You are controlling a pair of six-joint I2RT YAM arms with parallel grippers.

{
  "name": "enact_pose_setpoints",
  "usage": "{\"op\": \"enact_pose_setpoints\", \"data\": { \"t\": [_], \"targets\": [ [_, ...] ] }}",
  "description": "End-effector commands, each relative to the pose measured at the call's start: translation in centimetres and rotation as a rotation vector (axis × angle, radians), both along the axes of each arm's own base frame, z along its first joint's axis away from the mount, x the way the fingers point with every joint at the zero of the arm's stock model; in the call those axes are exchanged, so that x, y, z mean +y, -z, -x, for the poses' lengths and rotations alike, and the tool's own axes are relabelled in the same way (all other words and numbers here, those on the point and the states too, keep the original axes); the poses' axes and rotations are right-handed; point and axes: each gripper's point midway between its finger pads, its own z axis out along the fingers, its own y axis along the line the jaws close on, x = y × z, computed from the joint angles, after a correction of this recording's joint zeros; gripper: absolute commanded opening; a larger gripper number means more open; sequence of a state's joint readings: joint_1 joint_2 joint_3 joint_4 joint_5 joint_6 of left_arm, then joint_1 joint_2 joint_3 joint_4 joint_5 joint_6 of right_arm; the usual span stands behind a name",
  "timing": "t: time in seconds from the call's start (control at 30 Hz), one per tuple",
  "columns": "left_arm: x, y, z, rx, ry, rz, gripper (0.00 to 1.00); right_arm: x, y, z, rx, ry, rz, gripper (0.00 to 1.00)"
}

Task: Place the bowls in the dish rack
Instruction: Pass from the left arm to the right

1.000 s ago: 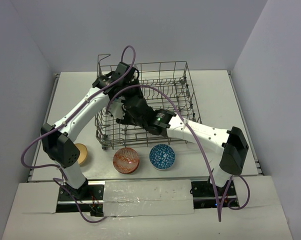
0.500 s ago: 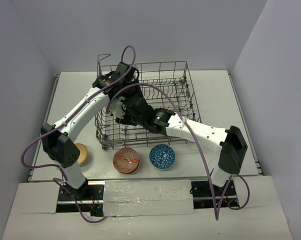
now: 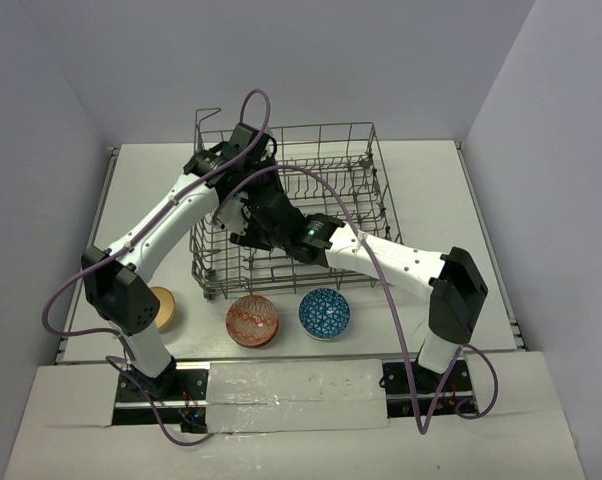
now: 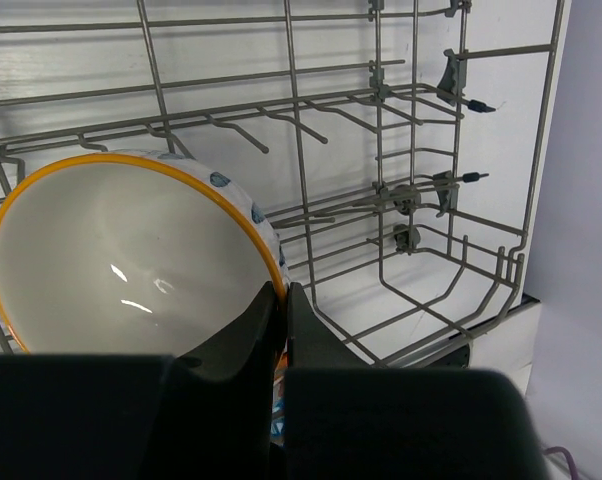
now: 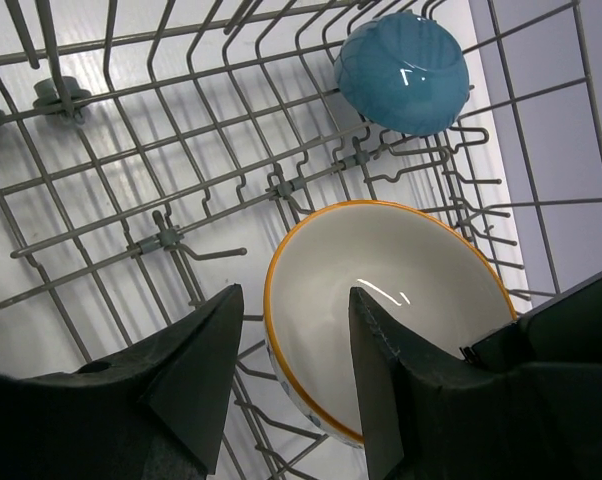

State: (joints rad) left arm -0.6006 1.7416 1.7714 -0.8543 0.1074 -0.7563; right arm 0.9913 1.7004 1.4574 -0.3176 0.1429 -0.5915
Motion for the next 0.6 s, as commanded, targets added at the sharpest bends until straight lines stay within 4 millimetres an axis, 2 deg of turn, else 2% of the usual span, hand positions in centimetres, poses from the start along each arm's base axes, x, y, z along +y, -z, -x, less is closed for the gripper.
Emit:
{"op": "enact_pose_setpoints", "data": {
  "t": [0.0,0.33,0.57],
  "targets": [
    [-0.3,-3.9,0.9,-0.087,0.031,0.034,0.00,-2.1,0.8,-3.3,0.008,0.151,0.018,0.54],
    [-0.1,-2.8,0.4,-0.081,0.031,-0.009,0.00,-2.6,2.3,-4.1,0.020,0.198,0.101,0.52],
    [-0.3,-2.8,0.3,-0.078,0.042,-0.008,0.00,-3.0,2.3,-4.4,0.003,0.223,0.115,0.51]
  ]
}}
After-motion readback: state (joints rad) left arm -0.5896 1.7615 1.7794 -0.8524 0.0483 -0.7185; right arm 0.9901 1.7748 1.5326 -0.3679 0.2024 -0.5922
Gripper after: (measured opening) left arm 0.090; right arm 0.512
